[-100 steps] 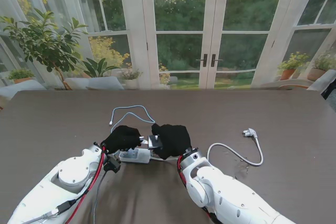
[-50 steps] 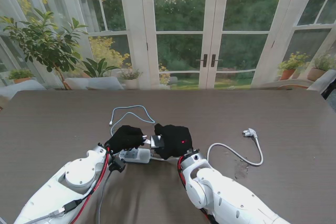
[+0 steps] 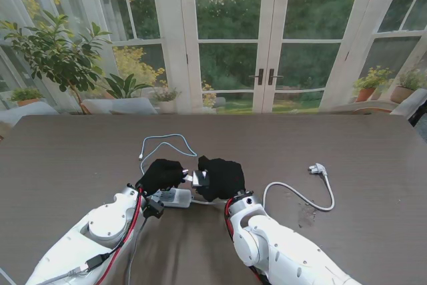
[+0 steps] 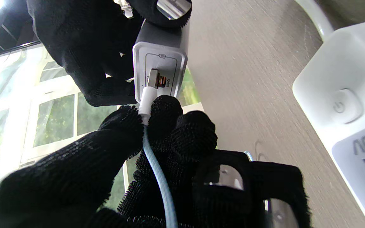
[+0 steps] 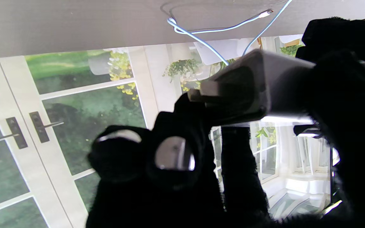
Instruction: Set up the charging station
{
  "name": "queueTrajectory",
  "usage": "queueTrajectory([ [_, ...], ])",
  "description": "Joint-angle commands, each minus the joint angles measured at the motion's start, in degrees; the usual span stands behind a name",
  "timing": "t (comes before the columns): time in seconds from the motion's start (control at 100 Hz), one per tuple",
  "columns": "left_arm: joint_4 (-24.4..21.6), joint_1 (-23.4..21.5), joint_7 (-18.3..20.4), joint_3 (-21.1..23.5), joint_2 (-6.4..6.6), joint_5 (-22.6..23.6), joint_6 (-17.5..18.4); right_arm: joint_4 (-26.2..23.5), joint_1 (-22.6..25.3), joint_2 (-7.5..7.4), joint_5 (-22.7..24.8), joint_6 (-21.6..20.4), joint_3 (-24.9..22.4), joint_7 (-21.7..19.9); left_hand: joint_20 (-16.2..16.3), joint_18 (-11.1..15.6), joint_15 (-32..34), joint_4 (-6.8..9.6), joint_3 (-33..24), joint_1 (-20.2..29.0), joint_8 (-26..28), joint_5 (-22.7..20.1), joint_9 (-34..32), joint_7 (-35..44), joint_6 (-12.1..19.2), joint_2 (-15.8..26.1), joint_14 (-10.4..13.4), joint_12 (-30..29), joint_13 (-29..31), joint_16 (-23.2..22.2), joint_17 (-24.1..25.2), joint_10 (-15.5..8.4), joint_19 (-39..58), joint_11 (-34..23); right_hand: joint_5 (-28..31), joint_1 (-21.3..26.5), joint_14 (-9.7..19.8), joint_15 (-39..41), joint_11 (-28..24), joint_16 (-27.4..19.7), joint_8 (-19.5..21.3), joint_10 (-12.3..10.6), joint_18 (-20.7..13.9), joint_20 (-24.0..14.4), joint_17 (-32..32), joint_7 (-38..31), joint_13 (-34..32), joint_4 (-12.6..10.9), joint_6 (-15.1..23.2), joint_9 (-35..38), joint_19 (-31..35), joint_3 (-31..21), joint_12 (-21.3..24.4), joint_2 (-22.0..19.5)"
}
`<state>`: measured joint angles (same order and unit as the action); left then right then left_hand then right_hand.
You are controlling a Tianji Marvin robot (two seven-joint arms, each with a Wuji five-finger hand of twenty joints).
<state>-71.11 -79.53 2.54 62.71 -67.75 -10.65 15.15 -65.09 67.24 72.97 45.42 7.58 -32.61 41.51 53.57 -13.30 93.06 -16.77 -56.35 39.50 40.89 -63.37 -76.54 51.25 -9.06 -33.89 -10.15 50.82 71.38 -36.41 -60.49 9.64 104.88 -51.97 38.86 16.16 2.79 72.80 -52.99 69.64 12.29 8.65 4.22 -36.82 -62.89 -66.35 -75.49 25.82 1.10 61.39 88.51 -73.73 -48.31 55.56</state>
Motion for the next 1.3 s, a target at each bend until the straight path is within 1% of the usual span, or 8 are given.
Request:
queueTrajectory([
  [0.0, -0.64, -0.59, 1.35, -1.14, -1.49, 0.26, 0.21, -1.88, 0.54, 1.89, -0.35, -0.17, 0.29, -0.79, -0.68, 10.57, 6.19, 2.82, -2.89, 4.45, -2.22, -5.00, -2.49, -0.69, -1.05, 1.00, -0.91, -0.99, 1.36, -0.81, -3.52, 3.87, 15.10, -2.16, 6.15, 9.59, 1.66, 2.57, -3.04, -24.66, 3.44, -7.36, -4.58, -1.06, -1.65, -18.59, -0.19, -4.06, 9.94, 5.76, 3.04, -10.97, -1.21, -7.12],
  [0.24, 0.08, -0.38, 0.24, -1.97, -1.92, 0.20, 0.51, -2.12, 1.12, 2.50, -2.14, 0.49, -0.35, -1.04, -0.88, 10.58, 6.05, 2.80, -2.79, 4.67, -2.71, -4.70, -2.50, -0.82, -1.13, 0.68, -0.35, -1.60, 1.39, -0.76, -3.52, 3.88, 15.10, -1.79, 6.29, 9.94, 1.34, 2.58, -2.89, -24.54, 3.45, -7.05, -4.14, -1.12, -1.61, -18.50, -0.15, -4.06, 9.60, 5.84, 3.13, -11.07, -1.25, -6.99],
  [0.42, 0.31, -0.38, -0.62, -2.25, -2.02, 1.12, 0.69, -2.03, 1.32, 2.91, -3.31, 0.79, -0.73, -1.06, -1.07, 10.62, 5.91, 2.80, -2.78, 4.76, -2.93, -4.63, -2.53, -0.77, -1.39, 0.64, 0.17, -1.96, 1.40, -0.70, -3.51, 3.93, 15.10, -1.57, 6.34, 10.08, 1.14, 2.59, -2.83, -24.50, 3.47, -6.85, -3.75, -1.14, -1.60, -18.46, -0.13, -4.04, 9.41, 5.86, 3.16, -11.07, -1.31, -6.95],
  [0.68, -0.13, -0.83, -5.01, -2.35, -2.66, 3.82, 0.64, -2.49, 1.76, 3.10, -4.31, 1.59, -1.26, -1.59, -0.93, 10.64, 6.07, 2.89, -2.80, 4.97, -2.94, -4.83, -2.58, -0.51, -1.70, 0.80, 0.35, -2.09, 1.40, -0.80, -3.53, 4.06, 15.10, -1.84, 6.53, 10.42, 0.83, 2.67, -2.74, -24.40, 3.52, -6.55, -3.21, -1.17, -1.61, -18.37, -0.14, -4.09, 8.86, 5.94, 3.25, -11.15, -1.45, -6.80],
  [0.89, -0.99, -1.57, -7.28, -2.08, -3.00, 4.85, -0.29, -2.51, 1.72, 3.21, -4.90, 2.48, -1.57, -2.09, -0.59, 10.74, 6.16, 3.05, -2.86, 5.38, -2.95, -4.98, -2.59, -0.48, -2.42, 0.59, 0.29, -2.18, 1.40, -0.89, -3.55, 4.59, 15.10, -2.21, 6.67, 10.51, 0.66, 2.78, -2.53, -24.29, 3.59, -6.30, -2.84, -1.20, -1.63, -18.21, -0.10, -4.12, 8.30, 6.03, 3.44, -11.04, -1.61, -6.72],
  [1.11, -1.64, -2.20, -9.27, -2.04, -3.38, 5.49, -1.33, -3.03, 1.95, 3.25, -5.28, 3.39, -1.82, -2.62, -0.41, 11.08, 6.08, 3.11, -2.81, 5.65, -2.95, -4.98, -2.58, -0.46, -2.61, 0.61, 0.43, -2.34, 1.40, -0.91, -3.59, 4.55, 15.10, -2.43, 6.67, 10.75, 0.41, 2.86, -2.45, -24.23, 3.66, -6.09, -2.70, -1.19, -1.67, -18.16, -0.12, -4.19, 8.30, 6.11, 3.52, -11.03, -1.71, -6.65],
  [1.26, -2.24, -2.65, -10.51, -1.85, -3.57, 6.00, -2.34, -3.10, 1.96, 3.38, -5.59, 3.79, -1.88, -2.70, -0.42, 11.39, 5.84, 3.17, -2.77, 6.14, -2.85, -5.00, -2.59, -0.40, -3.37, 0.57, 1.02, -2.46, 1.41, -0.84, -3.61, 4.78, 15.10, -2.52, 6.78, 10.87, 0.28, 3.00, -2.33, -24.14, 3.71, -5.97, -2.52, -1.22, -1.70, -18.06, -0.11, -4.20, 8.06, 6.20, 3.71, -11.01, -1.78, -6.62],
  [1.29, -2.37, -2.76, -10.72, -1.79, -3.60, 6.06, -2.49, -3.10, 1.97, 3.42, -5.62, 3.89, -1.88, -2.67, -0.45, 11.48, 5.61, 3.18, -2.74, 6.27, -2.84, -4.97, -2.59, -0.42, -3.49, 0.62, 1.45, -2.50, 1.39, -0.76, -3.62, 4.84, 15.10, -2.53, 6.86, 10.91, 0.30, 3.03, -2.32, -24.13, 3.70, -5.96, -2.48, -1.24, -1.72, -18.03, -0.11, -4.21, 7.85, 6.22, 3.77, -11.04, -1.79, -6.54],
])
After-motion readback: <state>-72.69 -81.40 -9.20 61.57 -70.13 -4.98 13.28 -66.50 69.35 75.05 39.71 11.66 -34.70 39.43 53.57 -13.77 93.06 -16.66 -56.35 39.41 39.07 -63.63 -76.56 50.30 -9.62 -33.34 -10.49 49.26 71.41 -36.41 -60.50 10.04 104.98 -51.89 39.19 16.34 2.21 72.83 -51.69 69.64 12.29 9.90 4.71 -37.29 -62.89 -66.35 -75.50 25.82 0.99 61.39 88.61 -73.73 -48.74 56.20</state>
